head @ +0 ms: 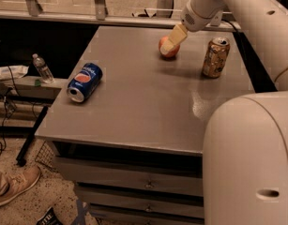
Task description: Move apple near pepsi can
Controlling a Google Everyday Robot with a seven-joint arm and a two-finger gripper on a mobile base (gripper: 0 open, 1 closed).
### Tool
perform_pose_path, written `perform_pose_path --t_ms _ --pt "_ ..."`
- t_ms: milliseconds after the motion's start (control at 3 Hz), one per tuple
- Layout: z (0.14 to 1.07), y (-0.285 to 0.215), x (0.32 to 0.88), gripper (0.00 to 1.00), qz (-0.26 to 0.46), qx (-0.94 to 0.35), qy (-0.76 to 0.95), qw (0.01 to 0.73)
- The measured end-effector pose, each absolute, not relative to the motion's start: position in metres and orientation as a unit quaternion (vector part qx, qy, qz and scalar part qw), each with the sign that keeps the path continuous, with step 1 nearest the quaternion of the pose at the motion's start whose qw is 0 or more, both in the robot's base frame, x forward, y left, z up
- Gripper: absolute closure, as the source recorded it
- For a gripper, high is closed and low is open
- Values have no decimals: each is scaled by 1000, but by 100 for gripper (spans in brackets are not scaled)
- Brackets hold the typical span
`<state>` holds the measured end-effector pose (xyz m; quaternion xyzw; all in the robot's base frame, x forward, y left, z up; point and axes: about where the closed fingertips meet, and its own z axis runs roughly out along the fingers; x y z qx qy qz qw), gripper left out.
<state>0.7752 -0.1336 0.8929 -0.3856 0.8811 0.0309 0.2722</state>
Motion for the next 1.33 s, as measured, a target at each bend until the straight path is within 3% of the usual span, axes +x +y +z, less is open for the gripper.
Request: perform_pose_path --t_ms 1333 --pt "860 -121 792 0 53 -368 898 235"
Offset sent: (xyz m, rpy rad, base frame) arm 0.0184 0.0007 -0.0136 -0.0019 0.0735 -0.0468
